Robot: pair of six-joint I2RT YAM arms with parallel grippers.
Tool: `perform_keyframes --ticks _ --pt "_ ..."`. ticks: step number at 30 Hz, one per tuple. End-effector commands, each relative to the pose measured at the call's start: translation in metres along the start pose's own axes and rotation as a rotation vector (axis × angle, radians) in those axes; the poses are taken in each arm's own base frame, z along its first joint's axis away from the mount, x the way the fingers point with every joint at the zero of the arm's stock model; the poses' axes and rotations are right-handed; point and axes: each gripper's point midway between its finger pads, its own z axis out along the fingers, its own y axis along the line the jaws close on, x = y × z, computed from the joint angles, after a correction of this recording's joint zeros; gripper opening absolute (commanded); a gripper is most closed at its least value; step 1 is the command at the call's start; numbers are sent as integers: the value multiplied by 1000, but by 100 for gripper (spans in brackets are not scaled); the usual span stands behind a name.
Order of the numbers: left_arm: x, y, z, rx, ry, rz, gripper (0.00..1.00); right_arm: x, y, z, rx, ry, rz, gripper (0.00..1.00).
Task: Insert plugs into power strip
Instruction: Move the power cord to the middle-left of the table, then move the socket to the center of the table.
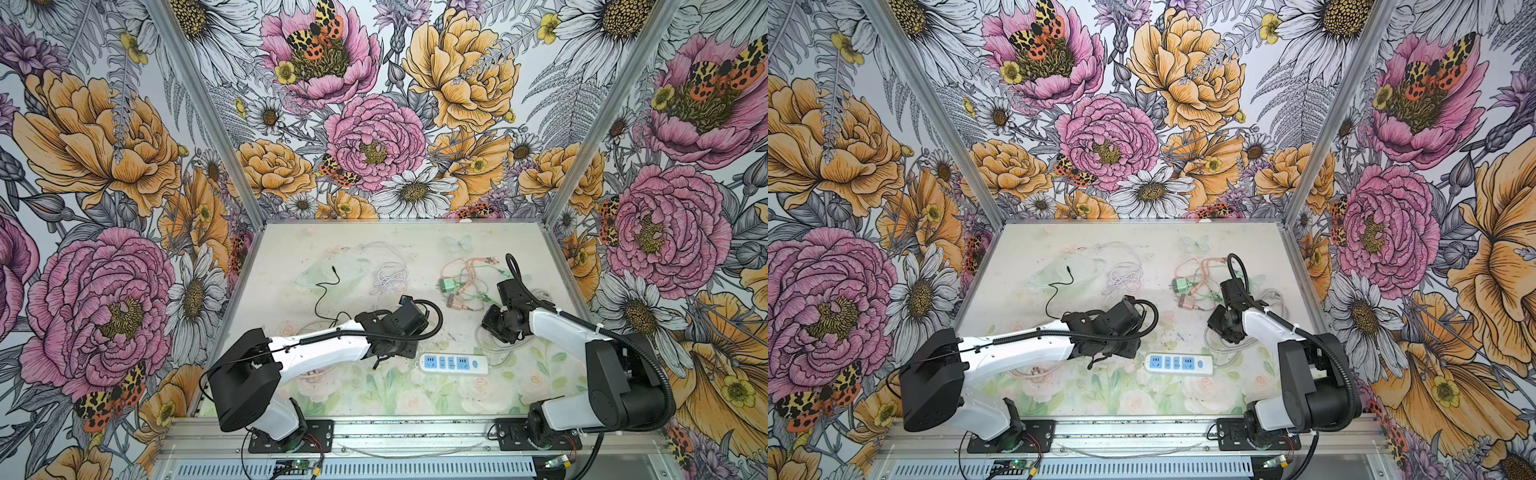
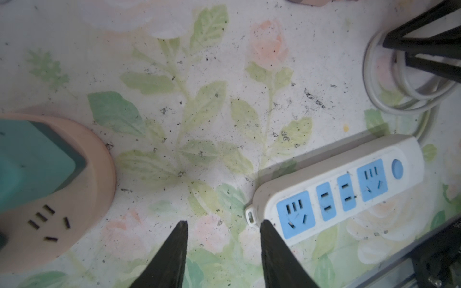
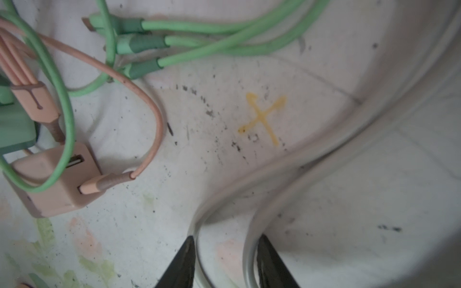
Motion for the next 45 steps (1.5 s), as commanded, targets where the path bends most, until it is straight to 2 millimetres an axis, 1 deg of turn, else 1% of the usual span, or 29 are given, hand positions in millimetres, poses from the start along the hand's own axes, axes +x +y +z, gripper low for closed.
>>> perform_keyframes --ticks 1,6,9,14,16,18,22,25,29,35,37,39,43,45 --pt "-6 3 -11 20 -41 -42 49 -1 -2 5 23 -1 -1 43" --pt "-7 5 -20 32 -64 -52 49 -3 11 4 -16 26 -38 44" --pt "-7 7 -23 32 -74 -61 49 -6 7 -3 -1 -5 -53 46" --pt "-6 10 -23 26 -71 -60 49 -9 5 -26 16 -48 -98 51" --pt "-8 10 -25 24 -76 -57 49 -6 4 -31 12 -46 -102 52" --pt "-10 10 -28 24 -87 -55 49 -1 4 -35 6 -29 -107 56" --pt "-15 12 -37 28 -113 -58 49 4 0 -44 -4 -37 -107 56" --pt "-18 14 -42 33 -125 -65 50 6 -3 -57 5 -49 -122 56" --pt "-19 15 -42 26 -122 -53 50 10 -6 -75 2 -65 -141 56" --pt "-23 9 -41 35 -114 -34 50 16 1 -104 -27 -84 -215 55" --pt "-25 6 -43 45 -117 -26 50 22 4 -113 -36 -87 -238 53" --pt "-28 3 -46 55 -125 -19 50 31 4 -117 -36 -79 -259 52" --pt "-35 -1 -48 55 -132 0 50 60 3 -114 -13 -32 -319 49" --pt "-36 -2 -47 54 -129 7 50 71 4 -115 -6 -29 -342 47"
